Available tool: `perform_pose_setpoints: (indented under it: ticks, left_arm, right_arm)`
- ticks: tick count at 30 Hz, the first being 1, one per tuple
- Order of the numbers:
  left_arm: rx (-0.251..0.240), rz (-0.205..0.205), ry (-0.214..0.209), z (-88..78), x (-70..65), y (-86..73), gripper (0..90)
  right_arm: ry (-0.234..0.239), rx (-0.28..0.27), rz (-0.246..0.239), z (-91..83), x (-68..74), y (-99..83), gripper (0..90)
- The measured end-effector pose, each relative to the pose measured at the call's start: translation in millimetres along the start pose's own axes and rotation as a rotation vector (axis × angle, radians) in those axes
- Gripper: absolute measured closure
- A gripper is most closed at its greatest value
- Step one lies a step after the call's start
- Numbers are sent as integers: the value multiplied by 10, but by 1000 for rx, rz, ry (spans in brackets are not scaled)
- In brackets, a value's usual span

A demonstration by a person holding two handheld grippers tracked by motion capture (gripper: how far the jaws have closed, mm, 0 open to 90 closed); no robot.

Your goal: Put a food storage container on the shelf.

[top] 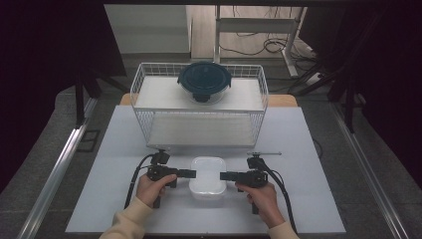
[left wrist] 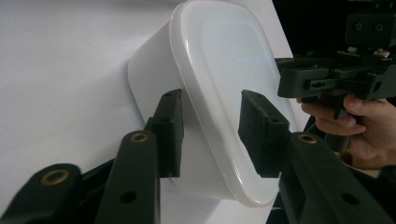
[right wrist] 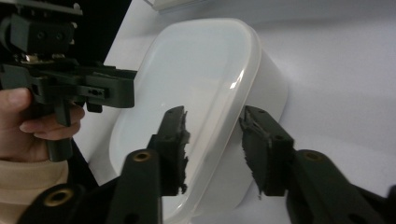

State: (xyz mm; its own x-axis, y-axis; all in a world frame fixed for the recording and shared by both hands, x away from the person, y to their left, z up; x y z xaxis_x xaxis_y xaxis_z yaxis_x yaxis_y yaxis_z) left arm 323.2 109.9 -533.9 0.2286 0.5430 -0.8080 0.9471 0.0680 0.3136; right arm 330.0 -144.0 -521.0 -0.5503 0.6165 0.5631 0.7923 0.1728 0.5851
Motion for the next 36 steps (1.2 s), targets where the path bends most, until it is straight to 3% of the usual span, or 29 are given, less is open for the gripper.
perform_pose_setpoints:
  ticks: [2,9,14,17,26,29,36]
  left_arm:
    - [-12,-9,3,-26,-11,-3,671]
    - [-23,24,22,-70,-73,-44,706]
    - [-82,85,54,-151,-182,-99,749]
    - [-90,115,59,-176,-215,-118,772]
    - [-104,138,50,-231,-253,-130,783]
    - [-121,162,44,-297,-325,-130,784]
    - [-151,216,48,-422,-487,-104,784]
  right_arm:
    - [-1,-5,15,-26,-1,-2,658]
    - [9,-19,25,-87,40,-31,706]
    - [23,-52,11,-157,104,-35,770]
    - [21,-61,-20,-191,135,-27,794]
    - [14,-76,-91,-240,208,-2,799]
    - [8,-94,-144,-294,291,29,800]
    - [16,-136,-202,-411,433,104,801]
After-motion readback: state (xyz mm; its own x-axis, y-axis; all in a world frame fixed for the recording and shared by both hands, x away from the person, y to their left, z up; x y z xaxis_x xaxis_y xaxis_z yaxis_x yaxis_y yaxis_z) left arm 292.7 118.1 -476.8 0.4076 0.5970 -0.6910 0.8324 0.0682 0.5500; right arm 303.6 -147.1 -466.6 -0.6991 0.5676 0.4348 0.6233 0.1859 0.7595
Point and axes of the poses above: each handheld gripper's, and its own axes: z roughly forward along the jaws, y roughly out of its top, x roughly to its left, the point moved 4 cm from there along z, roughly forward along the jaws, and after that the axes turned 9 degrees about -z, right-handed, at the moved point
